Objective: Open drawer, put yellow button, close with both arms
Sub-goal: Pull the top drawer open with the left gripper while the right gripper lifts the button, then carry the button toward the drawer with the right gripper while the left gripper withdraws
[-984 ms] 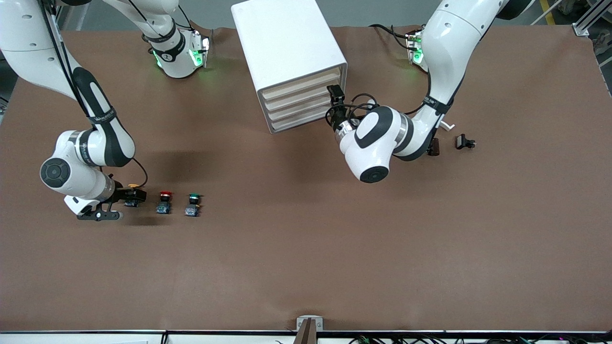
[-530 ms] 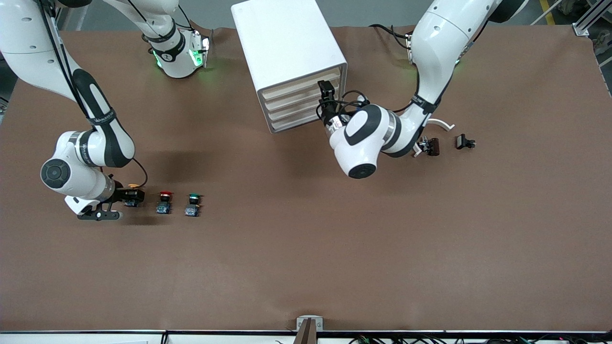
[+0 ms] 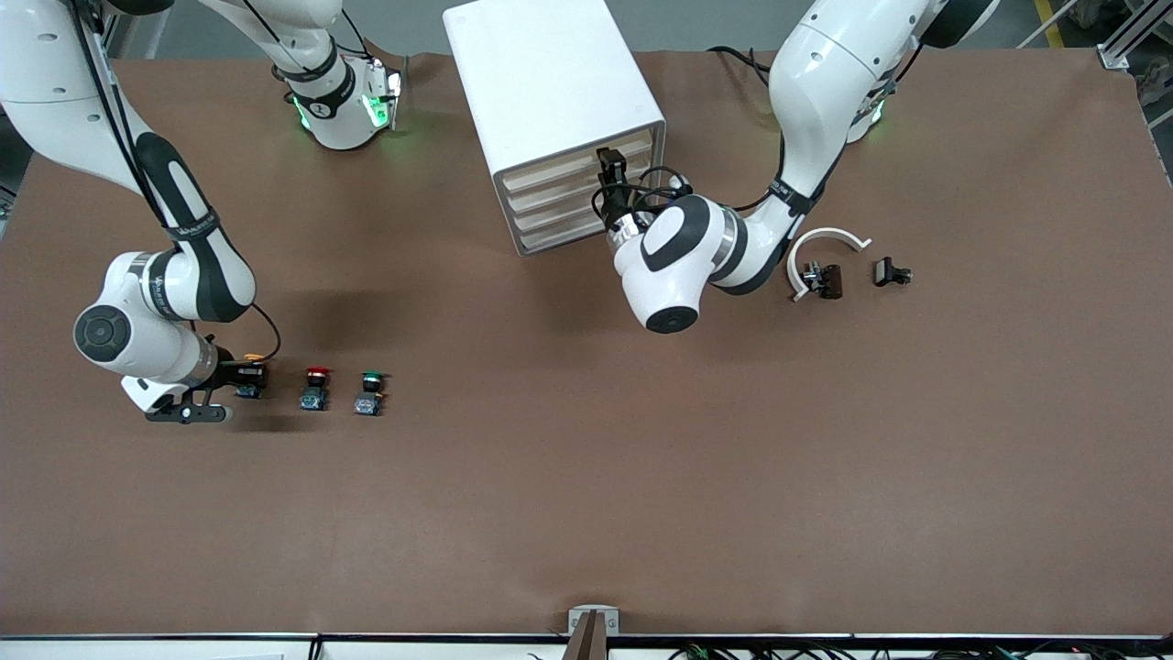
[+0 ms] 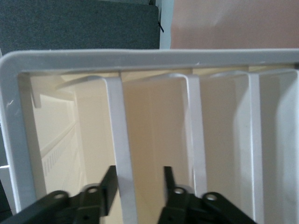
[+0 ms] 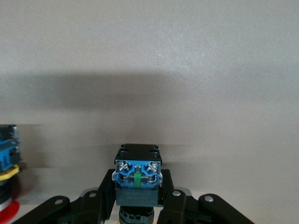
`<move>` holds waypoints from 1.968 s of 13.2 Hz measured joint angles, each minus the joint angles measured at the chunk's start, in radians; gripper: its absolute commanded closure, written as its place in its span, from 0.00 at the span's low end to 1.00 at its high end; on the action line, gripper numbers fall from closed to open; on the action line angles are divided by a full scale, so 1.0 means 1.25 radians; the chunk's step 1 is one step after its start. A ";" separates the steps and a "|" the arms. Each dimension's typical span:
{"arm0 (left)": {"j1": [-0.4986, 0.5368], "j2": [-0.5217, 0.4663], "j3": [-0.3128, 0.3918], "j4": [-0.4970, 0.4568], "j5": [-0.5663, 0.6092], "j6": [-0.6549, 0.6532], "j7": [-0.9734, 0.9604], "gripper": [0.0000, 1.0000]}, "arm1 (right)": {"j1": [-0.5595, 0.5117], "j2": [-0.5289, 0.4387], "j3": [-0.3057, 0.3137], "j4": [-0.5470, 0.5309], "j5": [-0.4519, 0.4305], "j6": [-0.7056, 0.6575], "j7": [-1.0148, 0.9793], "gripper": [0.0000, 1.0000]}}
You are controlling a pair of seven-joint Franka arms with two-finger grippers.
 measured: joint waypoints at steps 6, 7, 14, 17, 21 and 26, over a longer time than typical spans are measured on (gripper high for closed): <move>-0.008 0.000 0.002 0.013 -0.007 -0.004 -0.008 1.00 | 0.019 -0.077 0.040 0.043 0.011 -0.174 0.051 0.61; -0.006 0.000 0.007 0.020 -0.009 -0.005 -0.021 1.00 | 0.030 -0.102 0.043 0.044 0.023 -0.209 0.070 0.61; 0.090 0.013 0.066 0.089 -0.008 -0.004 -0.023 1.00 | 0.144 -0.279 0.048 0.049 0.097 -0.426 0.270 0.61; 0.097 0.018 0.092 0.118 -0.008 -0.004 -0.022 1.00 | 0.260 -0.356 0.053 0.063 0.099 -0.528 0.464 0.61; 0.099 0.024 0.102 0.135 -0.008 -0.003 -0.021 0.50 | 0.407 -0.374 0.055 0.164 0.164 -0.655 0.738 0.61; 0.130 0.025 0.115 0.172 -0.008 0.009 0.007 0.00 | 0.575 -0.366 0.055 0.239 0.248 -0.665 1.077 0.61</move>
